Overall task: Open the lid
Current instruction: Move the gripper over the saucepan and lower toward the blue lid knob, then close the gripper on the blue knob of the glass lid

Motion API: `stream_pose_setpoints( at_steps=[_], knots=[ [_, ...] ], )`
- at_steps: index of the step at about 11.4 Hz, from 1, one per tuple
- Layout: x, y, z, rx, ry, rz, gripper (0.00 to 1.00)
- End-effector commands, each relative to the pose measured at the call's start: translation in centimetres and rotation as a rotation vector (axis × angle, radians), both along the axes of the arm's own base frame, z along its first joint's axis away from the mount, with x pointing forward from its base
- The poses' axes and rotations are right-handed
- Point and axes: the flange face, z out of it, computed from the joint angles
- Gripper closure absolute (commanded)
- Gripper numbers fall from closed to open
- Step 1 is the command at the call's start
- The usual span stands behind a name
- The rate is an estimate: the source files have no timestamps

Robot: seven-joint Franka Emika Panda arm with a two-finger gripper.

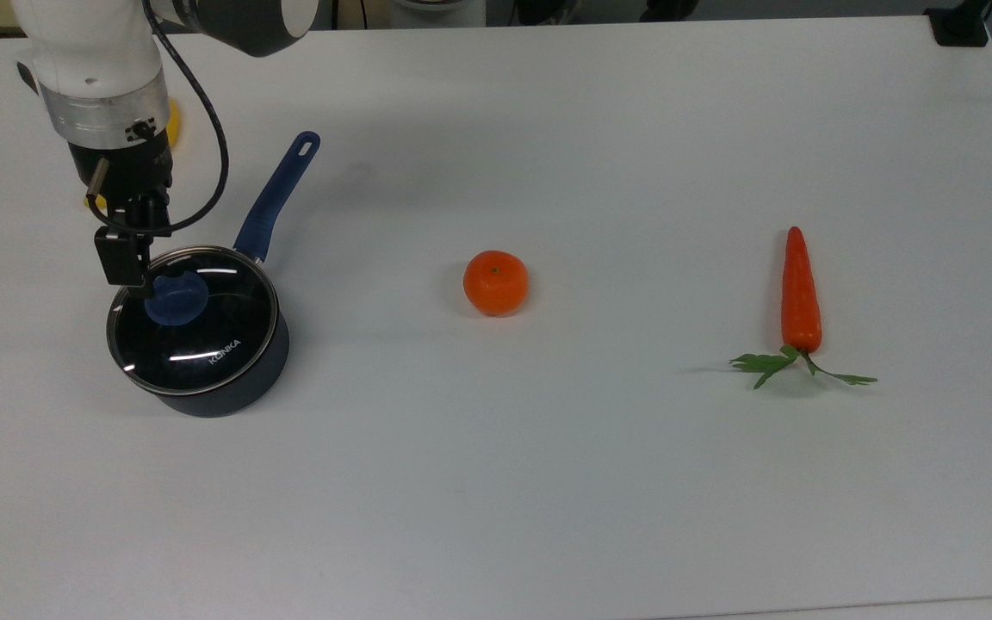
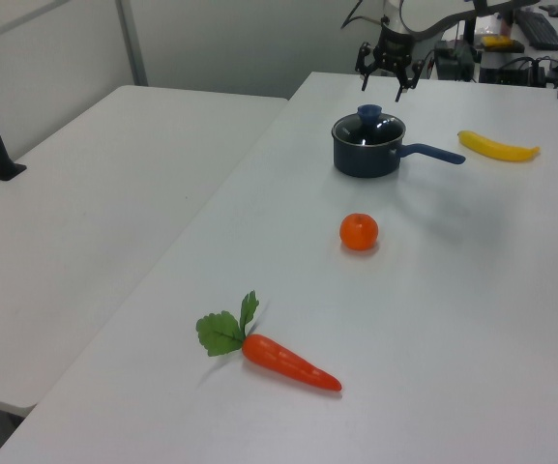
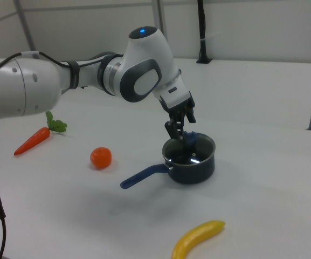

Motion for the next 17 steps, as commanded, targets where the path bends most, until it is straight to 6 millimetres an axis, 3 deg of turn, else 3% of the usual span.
stream_pose_setpoints(
  at_steps=[1,3,6,17],
  knots=[
    [1.4,0.1,-0.2,-0.025,-0.039,-0.016,0.16],
    [2.4,1.1,-2.1,-0.033,-0.019,0.004,0.16],
    [3.6,1.9,-2.5,-0.047,-0.028,0.025,0.17],
    [2.6,2.5,-3.8,-0.028,0.096,0.161,0.22]
  ],
)
